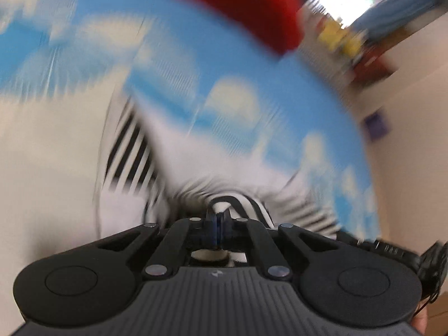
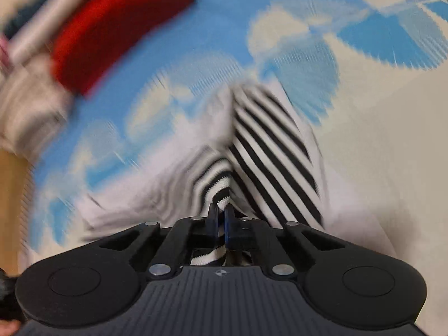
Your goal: Fold small clothes
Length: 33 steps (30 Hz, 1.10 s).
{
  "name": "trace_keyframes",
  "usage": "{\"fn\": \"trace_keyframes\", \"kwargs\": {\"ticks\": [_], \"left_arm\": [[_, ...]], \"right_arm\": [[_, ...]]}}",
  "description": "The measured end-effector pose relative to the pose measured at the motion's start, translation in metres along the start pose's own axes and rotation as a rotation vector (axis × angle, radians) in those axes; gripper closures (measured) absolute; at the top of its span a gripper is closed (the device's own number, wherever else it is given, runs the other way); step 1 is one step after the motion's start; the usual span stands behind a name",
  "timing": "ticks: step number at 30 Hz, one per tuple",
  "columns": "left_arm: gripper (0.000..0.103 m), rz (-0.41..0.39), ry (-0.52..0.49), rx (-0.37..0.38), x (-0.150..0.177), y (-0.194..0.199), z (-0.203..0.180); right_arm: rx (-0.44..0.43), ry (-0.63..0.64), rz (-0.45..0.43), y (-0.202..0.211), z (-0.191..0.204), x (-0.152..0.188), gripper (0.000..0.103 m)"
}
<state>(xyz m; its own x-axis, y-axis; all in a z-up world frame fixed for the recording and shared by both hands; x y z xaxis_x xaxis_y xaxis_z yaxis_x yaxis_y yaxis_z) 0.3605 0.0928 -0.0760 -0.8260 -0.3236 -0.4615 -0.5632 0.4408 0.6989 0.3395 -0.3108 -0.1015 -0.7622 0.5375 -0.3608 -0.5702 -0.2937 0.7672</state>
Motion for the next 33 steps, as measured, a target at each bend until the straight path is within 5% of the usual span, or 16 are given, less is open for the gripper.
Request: {"fn": "trace_keyframes", "kwargs": {"ticks": [2, 5, 8, 11, 13, 16, 17, 20, 23, 26, 30, 33], "left_arm": [[0.101, -0.111, -0.018, 0.074, -0.009, 0.022, -0.007], [0.101, -0.136, -0.024, 0.111, -0.008, 0.03, -0.009], [0.101, 0.099, -0.023, -0.02, 0.012, -0.003, 0.007], [0.099, 0.407, -0.003, -0.202, 0.048, -0.044, 0.036], [0.099, 0.38, 0.001, -0.222, 0.047, -0.043, 0.039], [0.085, 0.222, -0.078, -0.181, 0.028, -0.023, 0.017], [0.076, 0.159, -0.097, -0.151, 0.023, -0.015, 0.008], [0.073, 0.087, -0.164, -0.073, 0.021, -0.009, -0.02], [0.073, 0.145, -0.183, -0.085, 0.033, -0.024, -0.023], [0.073, 0.23, -0.194, -0.207, 0.046, -0.044, -0.002], [0.076, 0.298, -0.124, -0.261, 0.047, -0.054, 0.027], [0.075, 0.234, -0.134, -0.223, 0.037, -0.041, 0.02]], "right_arm": [[-0.075, -0.006, -0.107, 0.025, 0.008, -0.013, 0.101], [-0.167, 0.002, -0.207, 0.052, 0.014, -0.022, 0.101], [-0.134, 0.028, -0.163, 0.048, 0.011, -0.018, 0.101], [0.117, 0.076, 0.011, 0.013, -0.006, -0.001, 0.101], [0.217, 0.06, 0.128, -0.011, -0.026, 0.011, 0.1], [0.277, 0.046, 0.109, -0.017, -0.036, 0.011, 0.097], [0.251, 0.046, 0.061, -0.011, -0.032, 0.005, 0.097], [0.126, 0.045, -0.06, 0.009, -0.012, -0.007, 0.092], [-0.004, 0.091, -0.096, 0.013, 0.008, -0.005, 0.079], [-0.065, 0.117, -0.006, -0.008, 0.014, 0.01, 0.079], [0.251, 0.14, 0.164, -0.051, -0.012, 0.03, 0.079], [0.239, 0.101, 0.156, -0.05, -0.016, 0.028, 0.077]]}}
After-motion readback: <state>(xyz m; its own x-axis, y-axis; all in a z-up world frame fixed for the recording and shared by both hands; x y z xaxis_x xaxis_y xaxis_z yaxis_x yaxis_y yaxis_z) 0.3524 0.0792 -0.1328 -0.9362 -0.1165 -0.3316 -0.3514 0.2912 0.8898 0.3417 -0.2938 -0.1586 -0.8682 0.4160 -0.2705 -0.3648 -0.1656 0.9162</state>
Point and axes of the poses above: each gripper's, at about its wrist camera, not at the fingertips, and y roughly against the way its jaws point, z to its left, x to its underside, the point moved 4 cm from there along -y, roughly the way its jaws point, and after that the axes turned 4 degrees about -y, right-handed, at the moved point
